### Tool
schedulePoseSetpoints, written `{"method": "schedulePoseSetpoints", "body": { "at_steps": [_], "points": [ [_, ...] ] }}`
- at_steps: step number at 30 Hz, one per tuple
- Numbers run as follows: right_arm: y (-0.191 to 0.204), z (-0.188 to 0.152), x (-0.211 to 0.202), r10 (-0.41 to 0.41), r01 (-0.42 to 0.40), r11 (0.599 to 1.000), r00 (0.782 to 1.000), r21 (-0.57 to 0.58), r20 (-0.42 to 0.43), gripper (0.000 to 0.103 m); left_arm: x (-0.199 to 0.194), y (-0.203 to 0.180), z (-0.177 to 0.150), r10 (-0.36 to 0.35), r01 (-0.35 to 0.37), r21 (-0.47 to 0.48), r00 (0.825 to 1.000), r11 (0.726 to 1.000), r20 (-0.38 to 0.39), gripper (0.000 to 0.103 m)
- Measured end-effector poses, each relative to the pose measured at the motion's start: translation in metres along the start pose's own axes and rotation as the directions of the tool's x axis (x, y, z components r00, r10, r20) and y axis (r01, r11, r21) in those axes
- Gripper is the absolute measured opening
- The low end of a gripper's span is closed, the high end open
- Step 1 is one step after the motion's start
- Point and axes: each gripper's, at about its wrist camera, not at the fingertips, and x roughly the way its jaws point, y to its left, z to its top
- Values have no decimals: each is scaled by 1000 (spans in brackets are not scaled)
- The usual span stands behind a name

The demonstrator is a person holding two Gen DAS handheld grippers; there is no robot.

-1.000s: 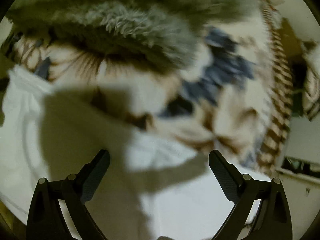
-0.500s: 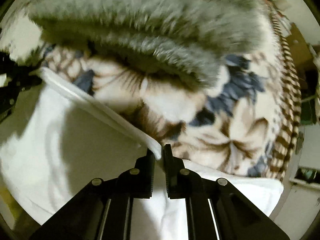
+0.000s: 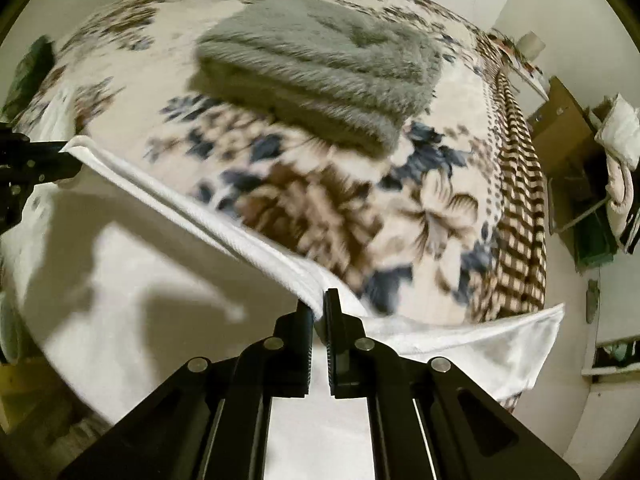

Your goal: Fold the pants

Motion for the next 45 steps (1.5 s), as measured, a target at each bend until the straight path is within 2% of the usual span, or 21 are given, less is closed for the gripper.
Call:
{"method": "schedulePoseSetpoints", "body": {
  "at_steps": [8,16,18,19,20,21,22,23,24,25,27,28,31,34,36,38,40,42,43,44,45],
  "points": [
    [48,-96,15,34,-41,996,996,-81,-86,6,31,-22,-97,-25,4,-142,988,990,-150,6],
    [79,-142,65,39,-76,983,976,-168,-214,6,84,-33,-139,-26,-14,-162,971,987,-239,8],
    [79,-146,77,69,-113,983,957,-142,-281,15,77,-34,-138,-6,-36,-171,970,985,-241,11],
    [75,-148,79,90,-128,986,950,-109,-299,37,73,-34,-137,-11,-34,-178,969,984,-245,12],
    [71,-149,79,110,-139,987,946,-76,-304,67,67,-35,-135,-20,-27,-189,969,982,-246,19],
    [61,-150,75,153,-162,987,943,-6,-297,78,62,-36,-134,-26,-22,-194,969,981,-244,25],
    [50,-152,68,197,-185,980,940,70,-277,84,55,-37,-131,-34,-13,-194,970,981,-239,37],
    [39,-154,64,226,-197,972,938,132,-262,84,51,-39,-130,-38,-8,-195,972,981,-233,54],
    [24,-158,57,259,-208,953,936,219,-239,84,46,-40,-127,-38,-6,-193,974,981,-224,63],
    [5,-166,50,285,-210,924,935,320,-209,84,43,-43,-123,-35,-7,-191,976,982,-215,76],
    [-33,-185,40,302,-184,843,940,505,-161,84,40,-51,-113,-25,-10,-182,982,983,-189,79],
    [-57,-201,36,301,-158,772,944,615,-135,84,40,-56,-108,-18,-14,-170,983,985,-183,79],
    [-123,-261,29,258,-67,502,963,862,-75,84,53,-78,-89,-21,-7,-156,984,988,-176,79],
    [-171,-321,34,216,-11,236,975,972,-42,84,63,-99,-73,-22,-4,-151,985,988,-171,79],
    [-191,-351,39,184,0,121,983,993,-23,83,71,-117,-66,-23,-2,-145,985,989,-172,79],
    [-204,-376,53,175,14,46,984,999,-22,76,82,-135,-61,-26,2,-131,983,991,-182,79],
    [-211,-388,71,199,28,11,980,1000,-29,71,90,-147,-59,-20,-1,-111,982,994,-188,79],
    [-213,-388,77,179,27,-8,984,1000,-25,68,95,-156,-58,-17,0,-88,981,996,-193,79],
    [-210,-385,73,145,36,13,989,999,-38,63,95,-158,-59,-11,-4,-76,981,997,-193,79],
    [-205,-380,66,97,75,66,992,995,-81,24,94,-160,-59,-6,-6,-61,981,998,-192,79],
    [-203,-373,62,74,99,105,991,989,-107,4,92,-161,-61,-5,-4,-49,982,999,-187,79]
  ]
}}
